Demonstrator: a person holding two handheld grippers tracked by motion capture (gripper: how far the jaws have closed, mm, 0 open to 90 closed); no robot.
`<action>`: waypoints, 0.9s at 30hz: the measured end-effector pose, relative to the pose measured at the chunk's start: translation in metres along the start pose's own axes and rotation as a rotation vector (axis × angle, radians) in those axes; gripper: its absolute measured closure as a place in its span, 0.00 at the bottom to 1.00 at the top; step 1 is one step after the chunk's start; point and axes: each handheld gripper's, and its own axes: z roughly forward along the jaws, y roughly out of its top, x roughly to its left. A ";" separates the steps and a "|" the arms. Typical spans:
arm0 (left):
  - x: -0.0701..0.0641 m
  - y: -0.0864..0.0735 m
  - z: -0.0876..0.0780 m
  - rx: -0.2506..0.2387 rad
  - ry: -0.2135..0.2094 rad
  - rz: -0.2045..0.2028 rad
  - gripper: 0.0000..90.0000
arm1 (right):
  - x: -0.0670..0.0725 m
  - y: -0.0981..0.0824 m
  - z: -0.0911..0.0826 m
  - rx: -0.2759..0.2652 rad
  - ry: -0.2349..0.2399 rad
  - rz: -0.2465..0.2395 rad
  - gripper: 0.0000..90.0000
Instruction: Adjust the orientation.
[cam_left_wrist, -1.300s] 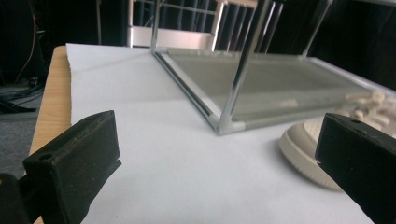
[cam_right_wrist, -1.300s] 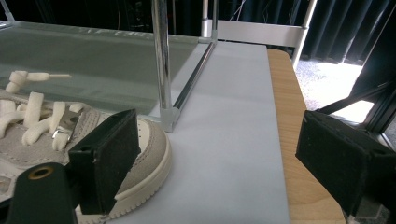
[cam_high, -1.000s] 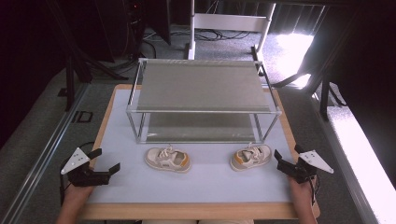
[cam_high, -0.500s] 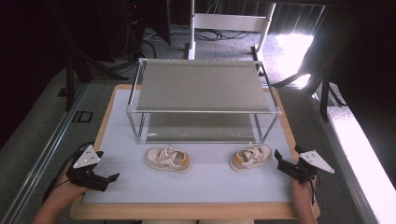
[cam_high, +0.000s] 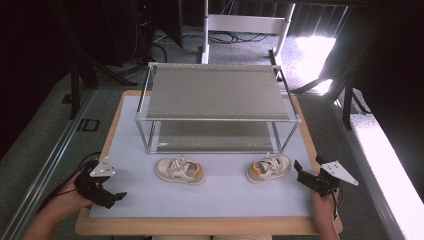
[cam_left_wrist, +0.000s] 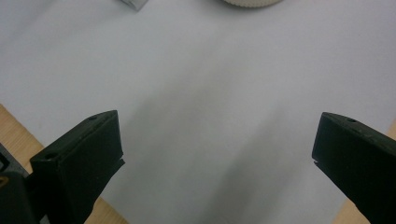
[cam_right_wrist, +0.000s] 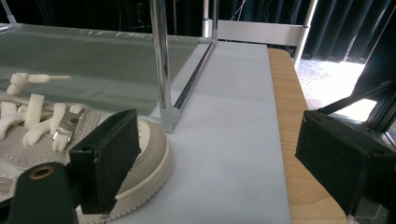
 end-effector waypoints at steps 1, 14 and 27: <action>0.000 0.002 -0.001 0.015 0.001 0.009 0.02 | 0.000 0.000 0.000 0.000 0.000 0.000 0.15; -0.001 0.023 0.000 0.259 -0.030 0.072 0.05 | 0.000 0.000 0.000 -0.001 0.001 0.004 0.15; -0.004 0.043 0.003 0.406 -0.027 0.064 0.05 | -0.001 0.000 0.000 -0.001 0.000 0.010 0.15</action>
